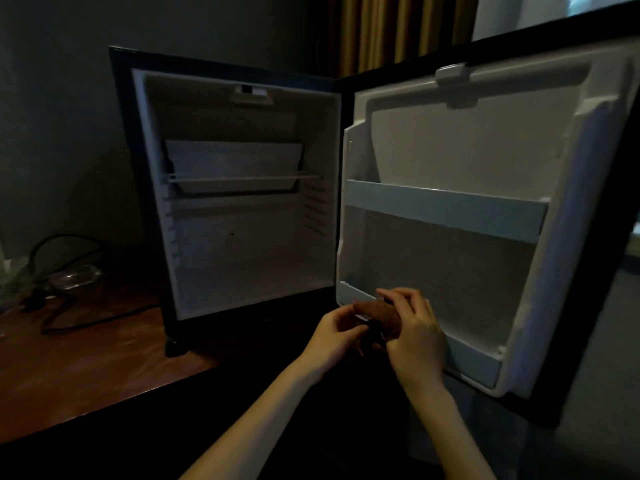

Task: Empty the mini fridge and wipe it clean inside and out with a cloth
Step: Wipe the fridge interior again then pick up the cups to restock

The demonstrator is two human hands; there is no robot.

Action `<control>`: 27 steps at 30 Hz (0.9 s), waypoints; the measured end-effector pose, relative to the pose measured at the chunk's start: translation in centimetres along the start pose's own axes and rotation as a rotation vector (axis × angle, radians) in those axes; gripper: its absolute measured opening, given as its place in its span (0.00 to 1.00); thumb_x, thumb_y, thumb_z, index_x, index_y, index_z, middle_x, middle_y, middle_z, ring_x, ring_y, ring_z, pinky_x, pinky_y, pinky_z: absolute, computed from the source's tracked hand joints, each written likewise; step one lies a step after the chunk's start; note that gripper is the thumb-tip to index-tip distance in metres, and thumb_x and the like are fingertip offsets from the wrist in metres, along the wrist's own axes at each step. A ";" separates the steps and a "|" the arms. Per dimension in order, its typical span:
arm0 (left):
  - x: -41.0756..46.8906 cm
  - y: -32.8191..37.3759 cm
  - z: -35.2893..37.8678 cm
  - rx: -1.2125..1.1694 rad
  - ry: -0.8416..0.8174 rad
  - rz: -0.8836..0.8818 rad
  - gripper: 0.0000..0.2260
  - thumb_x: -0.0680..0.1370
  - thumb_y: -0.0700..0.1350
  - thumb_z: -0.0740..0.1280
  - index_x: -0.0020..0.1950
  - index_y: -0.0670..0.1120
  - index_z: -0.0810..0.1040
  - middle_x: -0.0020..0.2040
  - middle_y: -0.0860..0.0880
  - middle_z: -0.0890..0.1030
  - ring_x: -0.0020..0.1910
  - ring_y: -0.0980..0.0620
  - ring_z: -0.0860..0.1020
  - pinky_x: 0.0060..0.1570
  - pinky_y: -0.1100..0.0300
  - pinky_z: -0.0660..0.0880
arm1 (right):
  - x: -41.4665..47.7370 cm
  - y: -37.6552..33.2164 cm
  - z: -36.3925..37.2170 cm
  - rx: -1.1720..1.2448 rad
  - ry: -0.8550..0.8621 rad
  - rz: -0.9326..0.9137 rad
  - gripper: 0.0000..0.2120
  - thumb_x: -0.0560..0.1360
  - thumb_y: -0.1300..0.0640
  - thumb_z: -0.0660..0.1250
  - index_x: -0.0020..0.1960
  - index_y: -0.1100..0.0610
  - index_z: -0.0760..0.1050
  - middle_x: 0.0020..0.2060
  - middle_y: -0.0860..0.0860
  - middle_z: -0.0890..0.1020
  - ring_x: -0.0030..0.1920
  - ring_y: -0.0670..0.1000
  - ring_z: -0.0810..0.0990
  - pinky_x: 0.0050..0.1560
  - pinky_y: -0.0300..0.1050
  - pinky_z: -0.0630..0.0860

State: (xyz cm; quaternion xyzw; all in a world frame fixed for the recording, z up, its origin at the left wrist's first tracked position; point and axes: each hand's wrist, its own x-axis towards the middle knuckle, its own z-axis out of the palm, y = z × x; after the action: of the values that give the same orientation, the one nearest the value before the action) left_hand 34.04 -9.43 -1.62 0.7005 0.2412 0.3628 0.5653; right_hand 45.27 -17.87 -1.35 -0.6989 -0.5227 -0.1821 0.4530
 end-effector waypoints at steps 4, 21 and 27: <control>1.7 -0.2 1.5 0.000 -0.054 0.002 0.13 0.76 0.30 0.66 0.54 0.45 0.77 0.41 0.50 0.82 0.39 0.58 0.81 0.41 0.65 0.77 | 1.9 2.6 -0.5 -0.053 0.023 0.060 0.29 0.61 0.70 0.71 0.58 0.49 0.78 0.54 0.46 0.77 0.54 0.52 0.76 0.42 0.45 0.75; 6.5 -1.1 2.2 -0.102 0.048 -0.159 0.31 0.77 0.24 0.54 0.78 0.43 0.54 0.72 0.41 0.69 0.67 0.48 0.72 0.41 0.72 0.75 | 10.9 4.5 2.2 0.131 0.351 -0.206 0.34 0.62 0.68 0.76 0.62 0.53 0.67 0.63 0.56 0.66 0.60 0.60 0.73 0.48 0.51 0.78; 7.3 -2.2 1.1 -0.138 0.043 -0.196 0.34 0.77 0.25 0.53 0.79 0.46 0.49 0.70 0.41 0.71 0.39 0.63 0.80 0.37 0.70 0.74 | 14.3 4.5 7.8 -0.165 0.180 -0.629 0.27 0.73 0.66 0.71 0.71 0.60 0.70 0.74 0.54 0.65 0.77 0.53 0.54 0.76 0.51 0.54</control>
State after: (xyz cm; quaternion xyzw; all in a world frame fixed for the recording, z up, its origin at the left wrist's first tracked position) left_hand 39.56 -4.15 -2.13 0.6251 0.2948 0.3365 0.6397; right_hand 53.18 -3.53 3.01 -0.5188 -0.6542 -0.4156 0.3608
